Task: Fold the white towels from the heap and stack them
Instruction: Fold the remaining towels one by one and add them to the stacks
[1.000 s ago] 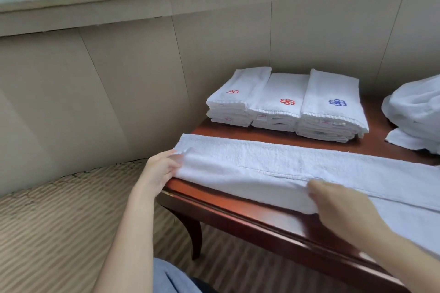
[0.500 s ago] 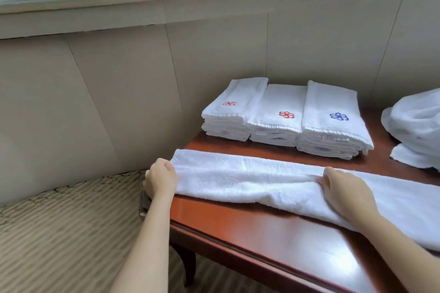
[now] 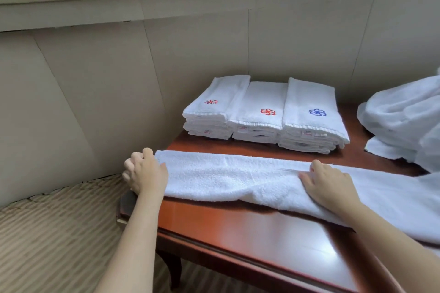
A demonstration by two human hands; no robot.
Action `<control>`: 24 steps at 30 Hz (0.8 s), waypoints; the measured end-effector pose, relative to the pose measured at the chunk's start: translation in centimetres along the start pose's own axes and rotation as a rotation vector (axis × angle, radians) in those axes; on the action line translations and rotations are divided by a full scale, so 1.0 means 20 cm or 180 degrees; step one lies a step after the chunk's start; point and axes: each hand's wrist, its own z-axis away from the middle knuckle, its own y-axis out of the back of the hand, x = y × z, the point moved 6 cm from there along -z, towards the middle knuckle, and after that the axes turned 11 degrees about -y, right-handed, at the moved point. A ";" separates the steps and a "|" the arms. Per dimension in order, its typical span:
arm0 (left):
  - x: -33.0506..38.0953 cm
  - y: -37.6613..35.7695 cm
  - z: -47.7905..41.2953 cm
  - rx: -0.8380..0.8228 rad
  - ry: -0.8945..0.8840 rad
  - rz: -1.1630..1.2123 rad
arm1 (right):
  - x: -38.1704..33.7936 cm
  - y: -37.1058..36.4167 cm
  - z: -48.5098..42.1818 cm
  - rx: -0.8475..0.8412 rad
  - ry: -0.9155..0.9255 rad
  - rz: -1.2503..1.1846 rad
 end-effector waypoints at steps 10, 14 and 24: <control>0.65 -0.27 0.19 -0.1634 -0.1445 0.0224 | 0.56 0.21 0.06 -0.0619 -0.0376 0.0593; 0.79 -0.31 0.21 -0.1878 -0.1612 0.0416 | 0.75 0.28 0.08 -0.0713 -0.0682 0.0880; 0.87 -0.32 0.20 -0.1144 -0.1462 0.0496 | 0.79 0.48 0.09 0.1319 -0.0494 0.0350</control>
